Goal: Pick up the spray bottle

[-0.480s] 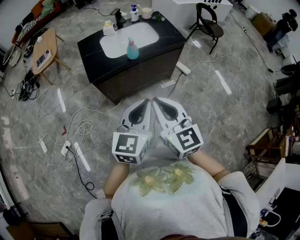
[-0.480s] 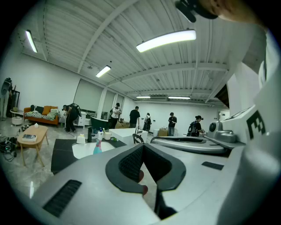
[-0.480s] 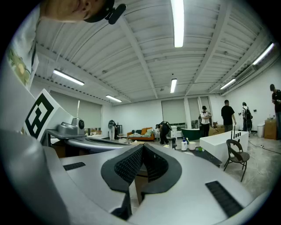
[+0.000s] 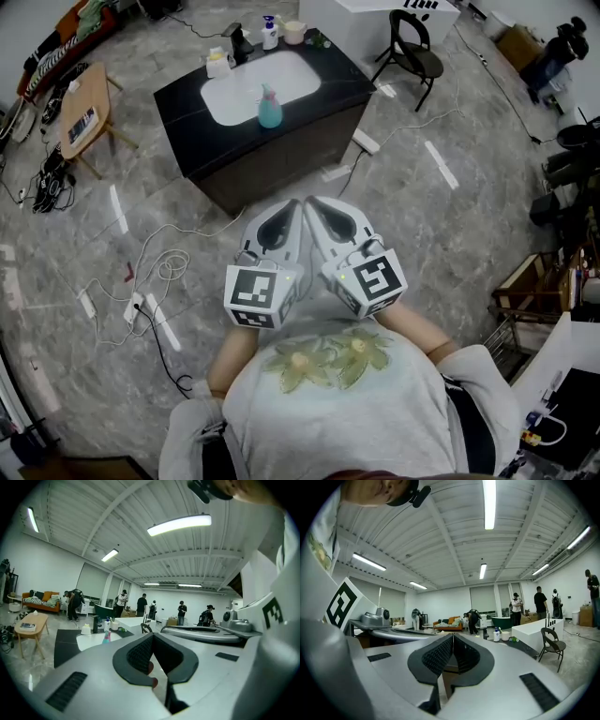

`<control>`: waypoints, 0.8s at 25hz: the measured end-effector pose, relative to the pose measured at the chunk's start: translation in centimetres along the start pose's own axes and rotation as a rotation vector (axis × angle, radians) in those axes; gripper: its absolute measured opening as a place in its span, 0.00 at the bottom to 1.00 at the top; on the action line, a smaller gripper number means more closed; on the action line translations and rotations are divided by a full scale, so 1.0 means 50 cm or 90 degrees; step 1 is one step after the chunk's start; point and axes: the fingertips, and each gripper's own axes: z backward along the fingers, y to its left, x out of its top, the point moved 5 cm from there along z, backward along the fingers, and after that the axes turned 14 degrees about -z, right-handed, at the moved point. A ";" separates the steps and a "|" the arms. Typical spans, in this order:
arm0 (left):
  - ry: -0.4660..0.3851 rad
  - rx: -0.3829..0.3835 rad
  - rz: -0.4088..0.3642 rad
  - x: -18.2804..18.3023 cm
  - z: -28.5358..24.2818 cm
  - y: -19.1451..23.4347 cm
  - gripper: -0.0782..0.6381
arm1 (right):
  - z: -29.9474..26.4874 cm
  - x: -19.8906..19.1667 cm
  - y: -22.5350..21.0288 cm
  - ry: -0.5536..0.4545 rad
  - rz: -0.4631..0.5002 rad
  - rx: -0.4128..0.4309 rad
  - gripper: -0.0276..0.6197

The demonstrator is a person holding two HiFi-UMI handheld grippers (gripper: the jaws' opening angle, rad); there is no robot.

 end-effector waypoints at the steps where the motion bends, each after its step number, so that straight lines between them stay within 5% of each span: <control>1: 0.000 -0.003 -0.001 -0.001 -0.003 0.011 0.12 | -0.011 -0.001 0.002 -0.001 0.001 -0.003 0.08; 20: 0.005 -0.083 -0.002 -0.041 -0.046 0.185 0.12 | -0.180 -0.036 0.022 0.000 0.006 -0.081 0.08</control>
